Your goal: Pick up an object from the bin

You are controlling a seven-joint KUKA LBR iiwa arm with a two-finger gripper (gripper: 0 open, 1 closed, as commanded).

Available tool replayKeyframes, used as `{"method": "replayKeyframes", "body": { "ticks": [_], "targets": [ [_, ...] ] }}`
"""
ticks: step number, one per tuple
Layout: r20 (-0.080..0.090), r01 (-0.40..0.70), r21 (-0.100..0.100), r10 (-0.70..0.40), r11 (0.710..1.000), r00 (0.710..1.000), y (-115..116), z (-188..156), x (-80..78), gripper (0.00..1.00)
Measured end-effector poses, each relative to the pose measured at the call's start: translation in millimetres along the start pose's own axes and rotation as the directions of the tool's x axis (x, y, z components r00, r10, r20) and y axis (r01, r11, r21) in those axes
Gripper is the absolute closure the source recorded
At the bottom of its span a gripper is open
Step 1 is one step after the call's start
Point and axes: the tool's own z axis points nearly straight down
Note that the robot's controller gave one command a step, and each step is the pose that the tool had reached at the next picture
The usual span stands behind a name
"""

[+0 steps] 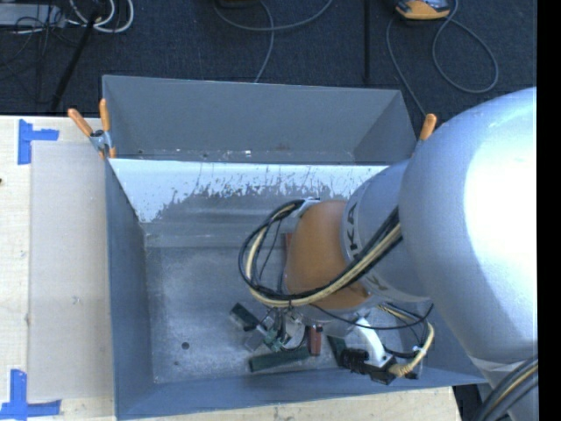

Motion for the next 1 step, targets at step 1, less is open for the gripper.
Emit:
{"method": "replayKeyframes", "body": {
  "ticks": [1],
  "targets": [
    [0.002,0.001,-0.001,-0.001,1.000,1.000,-0.2,-35.2,-0.5,1.00]
  ]
}}
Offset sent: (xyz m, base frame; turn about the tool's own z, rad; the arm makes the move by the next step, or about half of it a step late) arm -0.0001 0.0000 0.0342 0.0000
